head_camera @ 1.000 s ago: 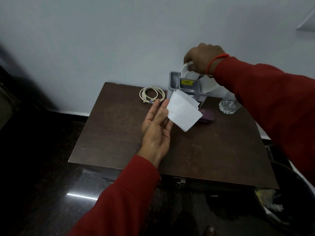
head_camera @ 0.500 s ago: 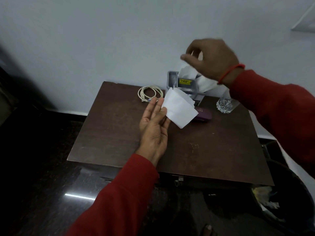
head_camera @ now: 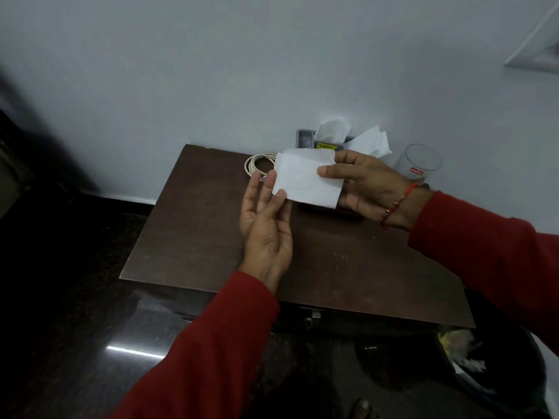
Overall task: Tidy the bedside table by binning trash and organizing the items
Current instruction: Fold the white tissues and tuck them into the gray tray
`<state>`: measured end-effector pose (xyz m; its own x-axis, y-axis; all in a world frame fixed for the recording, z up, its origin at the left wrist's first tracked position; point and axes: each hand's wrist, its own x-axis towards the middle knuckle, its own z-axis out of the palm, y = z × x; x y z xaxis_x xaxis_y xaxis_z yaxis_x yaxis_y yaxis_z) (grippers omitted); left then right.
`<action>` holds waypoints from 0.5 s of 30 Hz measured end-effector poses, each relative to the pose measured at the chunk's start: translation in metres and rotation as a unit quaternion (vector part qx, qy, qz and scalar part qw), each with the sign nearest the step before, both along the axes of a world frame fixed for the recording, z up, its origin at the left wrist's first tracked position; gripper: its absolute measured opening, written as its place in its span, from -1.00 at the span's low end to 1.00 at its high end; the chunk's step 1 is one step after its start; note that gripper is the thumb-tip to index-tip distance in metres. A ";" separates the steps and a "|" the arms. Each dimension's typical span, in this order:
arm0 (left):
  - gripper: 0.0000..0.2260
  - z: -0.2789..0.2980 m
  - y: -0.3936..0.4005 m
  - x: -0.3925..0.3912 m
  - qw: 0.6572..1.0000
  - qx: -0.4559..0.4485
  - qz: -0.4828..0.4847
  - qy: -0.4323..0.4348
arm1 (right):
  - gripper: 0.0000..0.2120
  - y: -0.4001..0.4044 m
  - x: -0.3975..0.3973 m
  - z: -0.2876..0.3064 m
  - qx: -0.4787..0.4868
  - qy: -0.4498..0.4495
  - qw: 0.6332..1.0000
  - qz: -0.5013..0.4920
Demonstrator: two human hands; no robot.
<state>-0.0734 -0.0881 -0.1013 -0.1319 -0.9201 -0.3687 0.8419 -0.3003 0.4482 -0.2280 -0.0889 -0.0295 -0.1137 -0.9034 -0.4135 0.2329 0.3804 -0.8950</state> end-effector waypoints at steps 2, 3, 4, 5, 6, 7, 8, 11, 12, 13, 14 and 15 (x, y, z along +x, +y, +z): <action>-0.51 0.000 0.000 0.002 1.000 -0.003 0.000 0.002 | -0.75 -0.001 0.006 0.001 -0.004 -0.018 0.999 -0.042; -0.51 0.001 -0.001 0.003 1.000 -0.005 -0.001 0.000 | -0.76 -0.002 0.009 0.001 -0.014 -0.019 0.998 -0.057; -0.52 0.001 -0.001 0.004 1.000 -0.007 -0.002 0.000 | -0.75 -0.003 0.010 0.001 -0.028 -0.011 0.997 -0.066; -0.53 0.001 0.000 0.005 1.000 -0.009 -0.004 0.003 | -0.75 -0.005 0.011 0.003 -0.049 0.015 0.997 -0.065; -0.53 0.001 0.000 0.005 1.000 -0.012 -0.005 0.006 | -0.74 -0.007 0.009 0.006 -0.077 0.072 0.993 -0.060; -0.54 0.001 -0.001 0.006 1.000 -0.016 -0.007 0.005 | -0.74 -0.011 0.005 0.009 -0.112 0.172 0.977 -0.057; -0.54 0.001 -0.001 0.006 1.000 -0.021 -0.009 0.001 | -0.74 -0.017 0.000 0.014 -0.140 0.291 0.945 -0.052; -0.58 0.002 0.001 0.007 0.999 -0.030 -0.026 -0.024 | -0.82 -0.041 -0.013 0.025 -0.186 0.519 0.831 -0.074; -0.60 0.002 0.002 0.008 0.998 -0.031 -0.035 -0.031 | -0.82 -0.048 -0.015 0.029 -0.196 0.542 0.812 -0.092; -0.62 0.003 0.003 0.008 0.998 -0.030 -0.044 -0.036 | -0.80 -0.055 -0.015 0.032 -0.201 0.551 0.803 -0.108; -0.64 0.004 0.004 0.009 0.998 -0.027 -0.052 -0.038 | -0.79 -0.061 -0.015 0.035 -0.203 0.551 0.801 -0.116; -0.65 0.004 0.004 0.010 0.997 -0.024 -0.057 -0.039 | -0.78 -0.066 -0.015 0.037 -0.203 0.555 0.799 -0.117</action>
<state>-0.0637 -0.0836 -0.0970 -0.2093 -0.9174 -0.3384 0.7650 -0.3691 0.5277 -0.2427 -0.1549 0.0078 -0.3913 -0.8382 0.3798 -0.7666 0.0686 -0.6384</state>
